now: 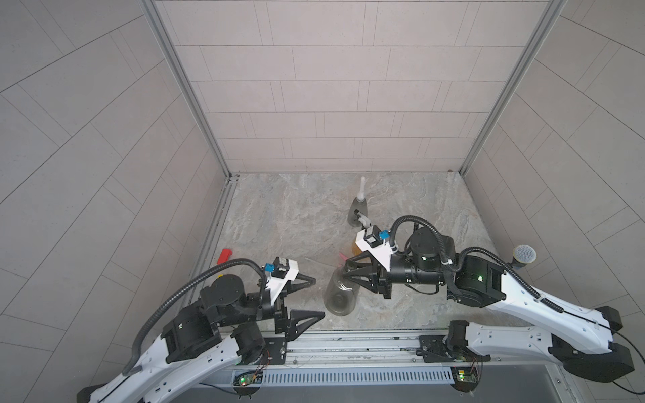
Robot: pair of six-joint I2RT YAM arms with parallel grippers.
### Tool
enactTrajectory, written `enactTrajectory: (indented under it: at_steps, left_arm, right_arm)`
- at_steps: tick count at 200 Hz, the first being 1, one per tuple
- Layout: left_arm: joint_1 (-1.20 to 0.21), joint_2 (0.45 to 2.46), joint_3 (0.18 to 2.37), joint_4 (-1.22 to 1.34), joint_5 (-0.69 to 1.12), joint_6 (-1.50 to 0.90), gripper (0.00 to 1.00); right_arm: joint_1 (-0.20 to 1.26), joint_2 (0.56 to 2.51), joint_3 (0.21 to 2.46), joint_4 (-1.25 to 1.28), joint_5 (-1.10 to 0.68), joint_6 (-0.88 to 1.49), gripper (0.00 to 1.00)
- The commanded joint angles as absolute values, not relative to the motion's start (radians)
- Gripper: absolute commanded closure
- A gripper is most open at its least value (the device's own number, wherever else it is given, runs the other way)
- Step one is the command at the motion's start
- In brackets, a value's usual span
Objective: Attach spray nozzles to spray bottles
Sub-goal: Pick up the spray bottle from the center of the board.
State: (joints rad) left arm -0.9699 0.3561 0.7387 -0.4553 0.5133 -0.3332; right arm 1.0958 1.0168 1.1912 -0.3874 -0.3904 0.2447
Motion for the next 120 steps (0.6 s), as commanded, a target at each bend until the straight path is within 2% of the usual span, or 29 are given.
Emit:
enactTrajectory:
  at_steps: [1,73,120]
  left_arm:
    - [-0.973,0.37,0.728,-0.364,0.605,-0.352,0.0]
    - [-0.973,0.404,0.71,-0.332,0.63,-0.366,0.0]
    - [-0.972,0.391,0.711,-0.333,0.593,-0.363,0.0]
  right_arm:
    - [1.095,1.036,1.255,-0.351,-0.505,0.258,0.77]
    - [1.1,1.154,1.319,-0.049,-0.644,0.425,0.79]
    - [1.141,1.183,1.321,0.09,-0.63,0.479,0.79]
